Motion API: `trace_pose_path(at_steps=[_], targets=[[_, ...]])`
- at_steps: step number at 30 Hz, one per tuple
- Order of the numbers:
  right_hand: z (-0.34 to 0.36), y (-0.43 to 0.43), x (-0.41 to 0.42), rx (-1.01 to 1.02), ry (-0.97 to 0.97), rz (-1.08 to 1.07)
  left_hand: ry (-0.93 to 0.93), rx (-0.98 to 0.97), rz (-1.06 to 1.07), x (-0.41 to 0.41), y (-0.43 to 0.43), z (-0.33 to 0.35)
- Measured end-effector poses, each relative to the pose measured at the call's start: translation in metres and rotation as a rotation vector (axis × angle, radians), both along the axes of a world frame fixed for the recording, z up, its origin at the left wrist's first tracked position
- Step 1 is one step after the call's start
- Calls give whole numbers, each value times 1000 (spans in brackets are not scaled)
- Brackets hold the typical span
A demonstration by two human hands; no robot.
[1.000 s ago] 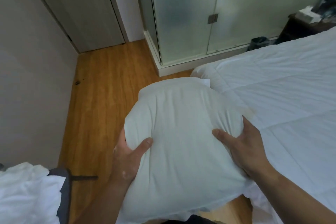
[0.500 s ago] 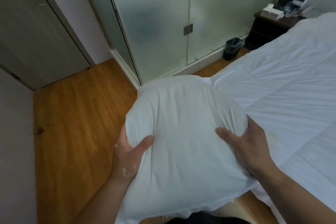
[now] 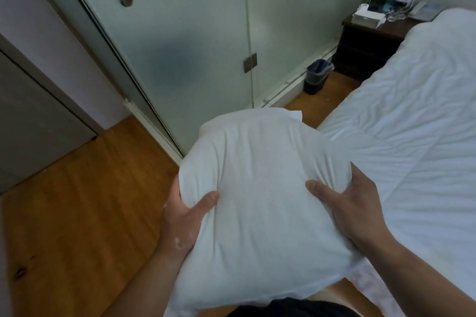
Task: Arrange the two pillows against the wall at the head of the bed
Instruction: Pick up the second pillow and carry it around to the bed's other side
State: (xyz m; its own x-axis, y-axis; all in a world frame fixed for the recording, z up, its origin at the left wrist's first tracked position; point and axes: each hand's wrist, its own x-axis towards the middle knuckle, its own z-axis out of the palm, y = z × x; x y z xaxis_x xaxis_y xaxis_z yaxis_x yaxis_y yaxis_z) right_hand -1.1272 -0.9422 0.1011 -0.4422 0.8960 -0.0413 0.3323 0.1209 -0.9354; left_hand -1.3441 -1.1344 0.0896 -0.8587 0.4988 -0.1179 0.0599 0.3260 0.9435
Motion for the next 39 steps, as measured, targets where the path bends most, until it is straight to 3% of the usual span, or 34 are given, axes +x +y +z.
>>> trace_pose_path(at_steps=[9, 20, 28, 39], targets=[[6, 130, -124, -4, -14, -131, 9, 16, -94, -151, 157, -3], [7, 248, -235, 18, -26, -487, -15, 30, -470, -307, 368, -8], [7, 349, -256, 26, -18, -692, -10, 34, -692, -339, 535, -5], [5, 566, -232, 39, -6, -834, 53, 36, -846, -315, 793, 1]])
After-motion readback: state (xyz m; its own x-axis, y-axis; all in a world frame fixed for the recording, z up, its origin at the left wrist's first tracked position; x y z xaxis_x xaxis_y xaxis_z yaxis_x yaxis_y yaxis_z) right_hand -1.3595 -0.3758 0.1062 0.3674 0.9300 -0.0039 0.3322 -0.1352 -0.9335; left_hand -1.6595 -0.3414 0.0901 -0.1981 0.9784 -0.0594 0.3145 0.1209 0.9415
